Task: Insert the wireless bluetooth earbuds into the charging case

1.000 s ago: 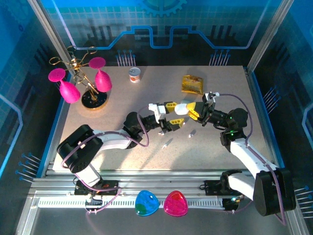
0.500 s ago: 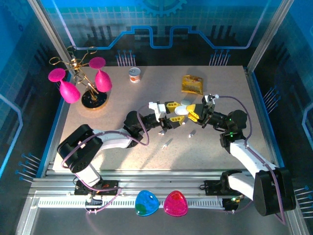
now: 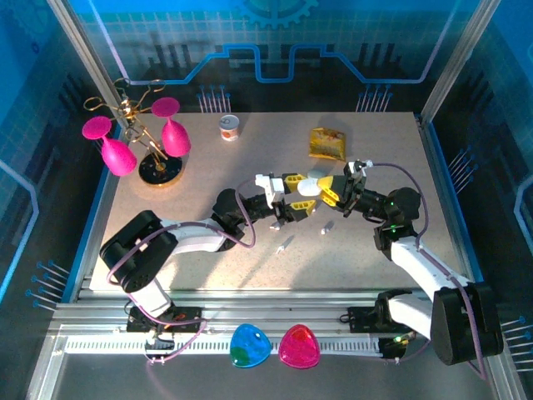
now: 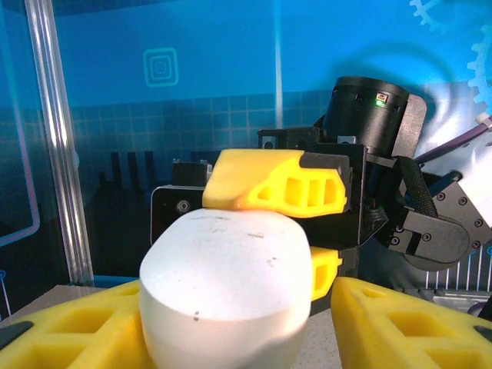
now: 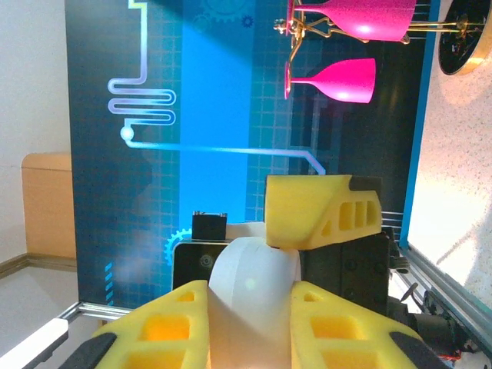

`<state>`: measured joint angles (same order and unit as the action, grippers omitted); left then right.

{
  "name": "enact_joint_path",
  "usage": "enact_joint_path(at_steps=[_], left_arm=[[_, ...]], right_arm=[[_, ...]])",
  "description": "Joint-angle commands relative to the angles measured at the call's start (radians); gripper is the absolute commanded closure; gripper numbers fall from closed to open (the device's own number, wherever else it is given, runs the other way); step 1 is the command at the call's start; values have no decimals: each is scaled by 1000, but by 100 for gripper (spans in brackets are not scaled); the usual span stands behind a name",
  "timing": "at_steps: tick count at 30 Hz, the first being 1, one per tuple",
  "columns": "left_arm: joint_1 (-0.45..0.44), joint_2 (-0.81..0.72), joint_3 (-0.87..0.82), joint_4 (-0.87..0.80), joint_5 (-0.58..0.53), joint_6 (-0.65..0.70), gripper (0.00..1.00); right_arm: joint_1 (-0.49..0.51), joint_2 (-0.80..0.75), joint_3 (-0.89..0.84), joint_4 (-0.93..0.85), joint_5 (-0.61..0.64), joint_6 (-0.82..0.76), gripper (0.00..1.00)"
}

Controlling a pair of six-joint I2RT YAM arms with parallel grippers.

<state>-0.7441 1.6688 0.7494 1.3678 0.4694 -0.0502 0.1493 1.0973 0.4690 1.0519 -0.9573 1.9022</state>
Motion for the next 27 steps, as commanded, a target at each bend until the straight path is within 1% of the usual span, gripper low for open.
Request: enact_joint_path(at_steps=[1,4,5,6,7,9,10,11,12,13,14,18,26,27], left_arm=[[4,7,29,34,25,12,44],[4,7,30,35,26,12,46],[4,6,29,34,28,12,48],[4,6,31,34,30,10,58],[4,5,31,34,31,8,64],[4,3,31,34,32,3,65],[5,2,29,34,28,1,63],[4,0,29,35,24,0,61],[4,-1,28,35,23,1,55],[4,-3,27,34,21,1,52],[4,-4,28,34,21,3,50],[4,0,31,34,22,-7,48],[4,3,33,34,39,-12,67],[5,3,32,34,38,-12,68]], right_arm=[[-11,3,13,71,12,16,88],[-10,1,8,71,13,17,88],[-9,1,8,72,13,18,88],[-10,1,8,71,11,16,88],[-10,-1,5,68,12,15,88],[-10,-2,4,64,11,10,88],[-10,-2,3,56,9,7,88],[-10,-4,1,47,9,0,88],[-10,-6,0,37,9,-7,88],[-9,-8,-1,27,8,-14,88],[-10,-7,-1,20,6,-21,88],[-10,-7,-4,12,7,-28,88],[-10,-7,-6,-4,6,-37,88],[-10,-10,-7,-13,7,-44,87]])
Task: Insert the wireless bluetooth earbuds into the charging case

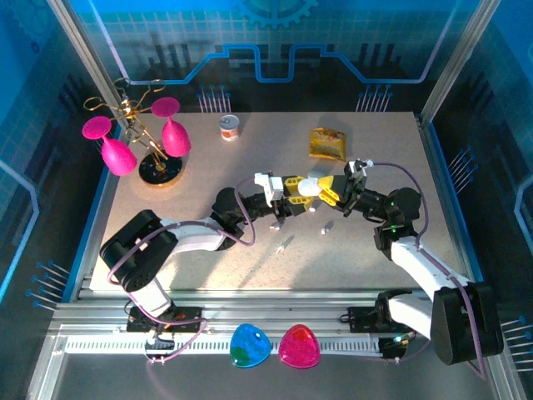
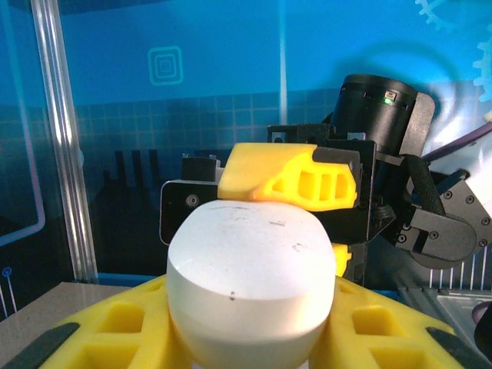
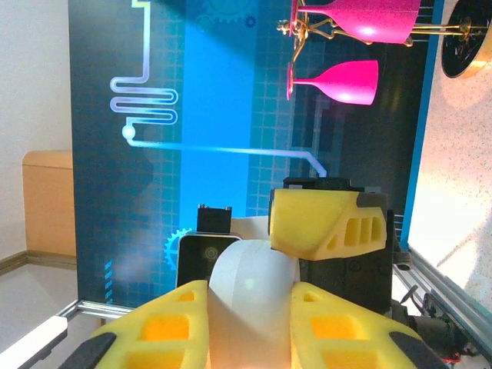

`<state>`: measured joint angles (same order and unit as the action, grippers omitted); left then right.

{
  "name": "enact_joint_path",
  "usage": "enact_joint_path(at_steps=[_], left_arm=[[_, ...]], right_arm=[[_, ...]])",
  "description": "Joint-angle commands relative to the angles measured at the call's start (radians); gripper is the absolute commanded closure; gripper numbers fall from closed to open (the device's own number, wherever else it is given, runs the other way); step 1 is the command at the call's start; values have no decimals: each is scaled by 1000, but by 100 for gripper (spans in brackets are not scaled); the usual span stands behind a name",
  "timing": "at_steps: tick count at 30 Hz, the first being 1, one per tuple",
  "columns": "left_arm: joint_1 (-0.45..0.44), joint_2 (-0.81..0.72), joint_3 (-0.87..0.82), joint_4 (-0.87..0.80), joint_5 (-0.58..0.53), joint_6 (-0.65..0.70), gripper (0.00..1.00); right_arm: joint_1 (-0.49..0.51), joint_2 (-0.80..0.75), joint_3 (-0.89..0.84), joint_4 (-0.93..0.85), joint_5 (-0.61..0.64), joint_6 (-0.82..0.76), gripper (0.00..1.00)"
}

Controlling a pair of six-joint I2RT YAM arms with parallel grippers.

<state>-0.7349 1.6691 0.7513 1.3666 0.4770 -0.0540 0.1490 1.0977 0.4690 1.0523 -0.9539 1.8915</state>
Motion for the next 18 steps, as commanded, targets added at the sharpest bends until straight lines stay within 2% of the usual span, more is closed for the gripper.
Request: enact_joint_path(at_steps=[1,2,5,7,9,10,12,15,18], left_arm=[[-5,2,28,35,27,-8,68],[-5,3,25,35,25,-10,68],[3,0,18,34,17,-36,70],[18,-3,8,33,14,-66,72],[32,-9,-5,19,8,-86,73],[39,-16,-12,5,5,-87,74],[49,-34,-25,-27,1,-87,74],[66,-55,-36,-66,29,-104,73],[88,-61,-47,-45,73,-140,75]], right_arm=[[-10,-17,-7,-23,5,-45,85],[-11,-22,-6,-40,5,-62,81],[-15,-68,14,-185,3,-184,59],[-16,-127,56,-406,15,-370,45],[-16,-187,120,-697,60,-605,36],[-16,-211,157,-863,103,-735,34],[-8,-237,221,-1064,182,-936,31],[20,-248,282,-1194,267,-1163,23],[67,-247,312,-1248,353,-1343,19]])
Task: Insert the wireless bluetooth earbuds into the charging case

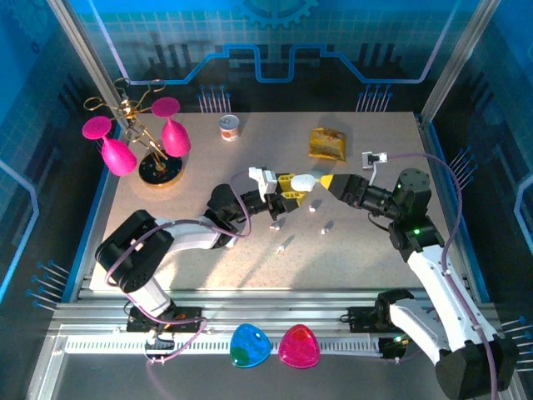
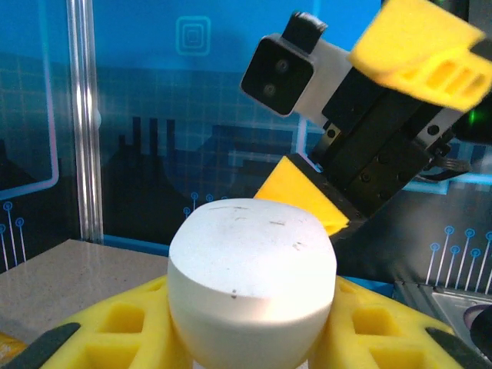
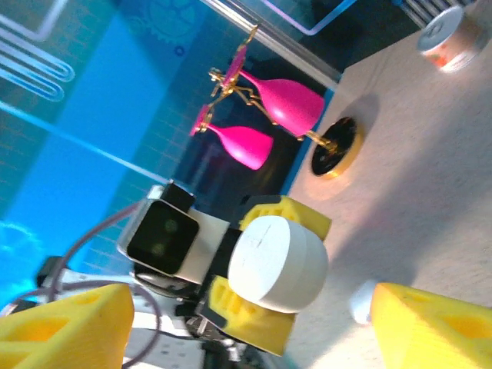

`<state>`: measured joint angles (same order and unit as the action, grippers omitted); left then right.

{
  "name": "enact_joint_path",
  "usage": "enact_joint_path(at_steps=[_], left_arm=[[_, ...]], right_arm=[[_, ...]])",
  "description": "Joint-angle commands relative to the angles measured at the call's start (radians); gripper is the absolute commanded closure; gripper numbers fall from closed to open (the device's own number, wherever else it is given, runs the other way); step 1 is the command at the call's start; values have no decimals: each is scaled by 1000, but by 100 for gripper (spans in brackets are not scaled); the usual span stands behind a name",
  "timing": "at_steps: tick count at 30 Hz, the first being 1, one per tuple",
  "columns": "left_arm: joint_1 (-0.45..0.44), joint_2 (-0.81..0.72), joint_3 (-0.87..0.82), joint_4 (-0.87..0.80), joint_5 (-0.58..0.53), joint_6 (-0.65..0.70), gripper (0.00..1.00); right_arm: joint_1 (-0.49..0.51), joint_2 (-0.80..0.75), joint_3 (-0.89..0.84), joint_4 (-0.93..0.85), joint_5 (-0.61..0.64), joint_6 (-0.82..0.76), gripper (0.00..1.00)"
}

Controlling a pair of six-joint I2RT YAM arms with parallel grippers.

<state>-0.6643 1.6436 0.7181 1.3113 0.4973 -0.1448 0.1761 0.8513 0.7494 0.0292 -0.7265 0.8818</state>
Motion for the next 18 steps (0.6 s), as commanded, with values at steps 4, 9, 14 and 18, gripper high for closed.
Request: enact_joint_path(at_steps=[4,9,14,18], left_arm=[[29,-54,-29,0,79,-60,74],[28,-62,-48,5,94,-57,73],[28,-57,-59,41,121,-58,74],[28,-59,-73,68,160,-34,76]], right_arm=[[155,-2,61,-260,280,-531,15],[262,29,94,-274,432,-619,15],[272,58,100,-254,472,-589,15],[271,66,100,-239,498,-553,16]])
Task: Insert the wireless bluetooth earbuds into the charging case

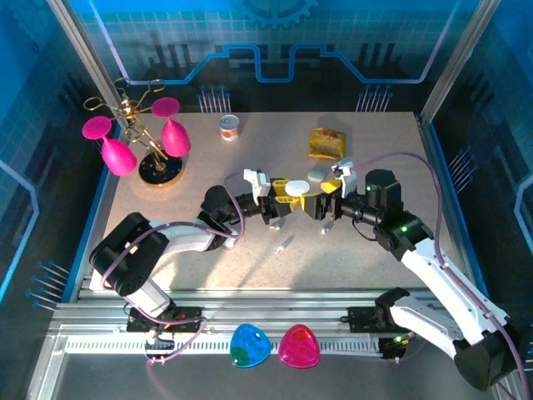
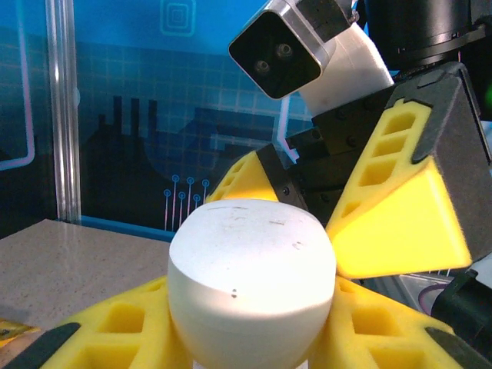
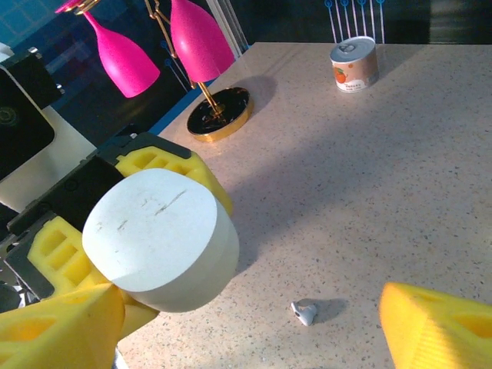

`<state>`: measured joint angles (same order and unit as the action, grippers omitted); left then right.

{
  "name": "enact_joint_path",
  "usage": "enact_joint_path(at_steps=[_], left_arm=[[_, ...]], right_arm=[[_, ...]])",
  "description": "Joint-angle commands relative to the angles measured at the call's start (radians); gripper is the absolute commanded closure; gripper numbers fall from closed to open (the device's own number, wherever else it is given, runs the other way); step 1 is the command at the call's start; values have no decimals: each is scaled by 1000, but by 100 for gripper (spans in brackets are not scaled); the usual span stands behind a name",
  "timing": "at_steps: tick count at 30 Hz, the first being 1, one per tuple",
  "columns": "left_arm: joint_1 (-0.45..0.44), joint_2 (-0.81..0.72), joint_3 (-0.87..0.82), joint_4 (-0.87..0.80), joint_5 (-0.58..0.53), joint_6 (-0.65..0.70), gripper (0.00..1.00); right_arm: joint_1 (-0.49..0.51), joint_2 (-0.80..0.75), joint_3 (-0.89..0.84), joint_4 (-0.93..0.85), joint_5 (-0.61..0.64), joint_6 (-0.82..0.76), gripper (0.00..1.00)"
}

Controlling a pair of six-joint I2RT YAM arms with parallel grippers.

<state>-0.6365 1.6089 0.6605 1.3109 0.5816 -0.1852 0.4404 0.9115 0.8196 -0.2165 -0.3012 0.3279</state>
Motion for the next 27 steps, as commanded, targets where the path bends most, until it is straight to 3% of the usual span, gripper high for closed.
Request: enact_joint_path(at_steps=[1,12,18,23,27], left_arm=[[0,-26,-20,67,78,14,77],[0,-81,-65,14,105,80,77],[2,-94,-82,4,75,99,77],[20,-92,-93,4,40,101,76],[37,-100,-110,17,25,99,76]], right_arm=[[7,8,29,8,75,9,16],[-31,41,47,19,74,84,17],[-37,36,54,44,-8,66,16],[-38,-22,26,111,-78,73,12],[-62,-82,-24,139,-50,106,0]])
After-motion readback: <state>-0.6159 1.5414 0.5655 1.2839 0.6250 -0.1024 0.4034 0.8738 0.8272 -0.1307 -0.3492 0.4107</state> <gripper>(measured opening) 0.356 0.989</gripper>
